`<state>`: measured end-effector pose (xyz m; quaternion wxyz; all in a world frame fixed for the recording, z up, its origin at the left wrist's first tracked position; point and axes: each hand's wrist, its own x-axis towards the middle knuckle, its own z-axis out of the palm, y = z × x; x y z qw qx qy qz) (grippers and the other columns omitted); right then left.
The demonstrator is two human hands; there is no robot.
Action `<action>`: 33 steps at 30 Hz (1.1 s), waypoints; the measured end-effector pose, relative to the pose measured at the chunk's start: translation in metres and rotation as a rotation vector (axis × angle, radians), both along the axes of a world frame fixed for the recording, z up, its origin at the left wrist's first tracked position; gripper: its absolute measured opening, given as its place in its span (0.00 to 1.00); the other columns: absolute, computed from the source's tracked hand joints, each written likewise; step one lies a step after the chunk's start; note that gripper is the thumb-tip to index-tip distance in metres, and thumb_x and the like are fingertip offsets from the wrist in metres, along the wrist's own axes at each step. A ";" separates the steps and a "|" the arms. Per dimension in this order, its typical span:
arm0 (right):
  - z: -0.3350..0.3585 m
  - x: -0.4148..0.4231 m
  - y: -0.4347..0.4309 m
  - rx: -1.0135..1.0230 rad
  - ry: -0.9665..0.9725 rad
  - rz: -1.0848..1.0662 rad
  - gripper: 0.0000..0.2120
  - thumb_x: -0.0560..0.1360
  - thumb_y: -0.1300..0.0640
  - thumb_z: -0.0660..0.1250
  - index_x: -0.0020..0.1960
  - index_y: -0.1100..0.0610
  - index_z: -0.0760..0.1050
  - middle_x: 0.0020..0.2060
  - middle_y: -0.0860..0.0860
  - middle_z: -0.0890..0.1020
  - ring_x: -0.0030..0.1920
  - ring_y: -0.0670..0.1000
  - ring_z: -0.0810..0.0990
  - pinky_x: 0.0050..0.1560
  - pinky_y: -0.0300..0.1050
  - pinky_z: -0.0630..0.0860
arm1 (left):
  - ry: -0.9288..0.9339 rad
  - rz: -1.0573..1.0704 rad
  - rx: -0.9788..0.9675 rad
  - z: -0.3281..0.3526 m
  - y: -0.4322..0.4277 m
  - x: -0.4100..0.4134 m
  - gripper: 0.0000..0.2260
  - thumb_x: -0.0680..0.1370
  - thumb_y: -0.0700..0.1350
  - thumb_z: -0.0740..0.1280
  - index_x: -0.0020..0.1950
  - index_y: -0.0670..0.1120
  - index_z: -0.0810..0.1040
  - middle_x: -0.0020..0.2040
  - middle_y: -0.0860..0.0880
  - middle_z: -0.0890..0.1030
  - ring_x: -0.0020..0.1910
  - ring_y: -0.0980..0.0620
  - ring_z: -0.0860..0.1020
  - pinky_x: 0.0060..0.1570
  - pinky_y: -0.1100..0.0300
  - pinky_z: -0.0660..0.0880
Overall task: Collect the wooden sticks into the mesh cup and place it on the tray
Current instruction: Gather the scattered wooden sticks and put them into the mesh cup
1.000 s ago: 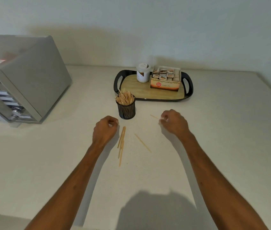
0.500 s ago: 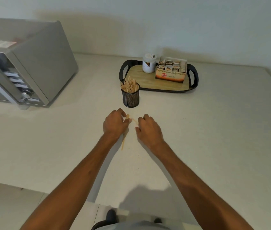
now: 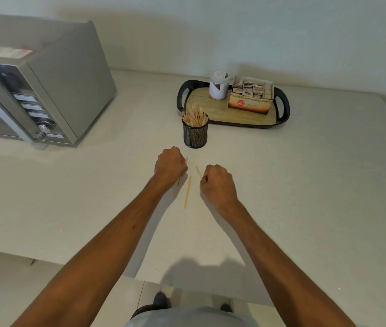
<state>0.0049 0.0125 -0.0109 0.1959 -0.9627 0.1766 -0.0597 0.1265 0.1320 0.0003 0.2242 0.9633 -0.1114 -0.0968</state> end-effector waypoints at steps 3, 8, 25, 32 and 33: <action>0.002 -0.001 0.000 -0.009 0.003 -0.004 0.11 0.85 0.53 0.67 0.55 0.61 0.80 0.52 0.56 0.82 0.52 0.56 0.83 0.50 0.49 0.77 | 0.032 -0.008 -0.018 0.000 0.007 0.005 0.13 0.80 0.42 0.75 0.63 0.39 0.84 0.60 0.40 0.86 0.58 0.41 0.85 0.59 0.47 0.84; 0.004 0.000 0.013 -0.118 0.025 -0.001 0.07 0.84 0.58 0.67 0.58 0.61 0.79 0.55 0.57 0.81 0.53 0.56 0.82 0.44 0.44 0.68 | 0.057 -0.026 -0.123 -0.007 0.017 0.009 0.11 0.82 0.42 0.72 0.63 0.40 0.85 0.62 0.42 0.86 0.61 0.42 0.84 0.62 0.48 0.83; 0.013 0.014 -0.028 0.841 -0.182 -0.238 0.09 0.83 0.68 0.64 0.52 0.65 0.84 0.48 0.67 0.87 0.43 0.61 0.86 0.48 0.51 0.86 | 0.328 0.056 -1.031 0.024 0.053 0.009 0.13 0.89 0.34 0.60 0.70 0.30 0.76 0.61 0.29 0.84 0.46 0.44 0.86 0.42 0.61 0.86; 0.024 0.012 -0.030 0.942 -0.302 -0.112 0.12 0.86 0.68 0.59 0.59 0.66 0.81 0.50 0.62 0.87 0.50 0.58 0.89 0.50 0.44 0.86 | 0.112 -0.033 -1.138 0.034 0.045 0.007 0.10 0.89 0.38 0.63 0.68 0.36 0.77 0.54 0.37 0.88 0.54 0.41 0.89 0.58 0.53 0.86; 0.026 0.012 -0.028 0.962 -0.308 -0.111 0.11 0.87 0.66 0.59 0.60 0.65 0.80 0.49 0.61 0.88 0.49 0.56 0.89 0.48 0.44 0.86 | 0.094 -0.024 -1.138 0.037 0.046 0.007 0.10 0.88 0.39 0.63 0.67 0.37 0.78 0.53 0.38 0.88 0.52 0.42 0.89 0.57 0.53 0.86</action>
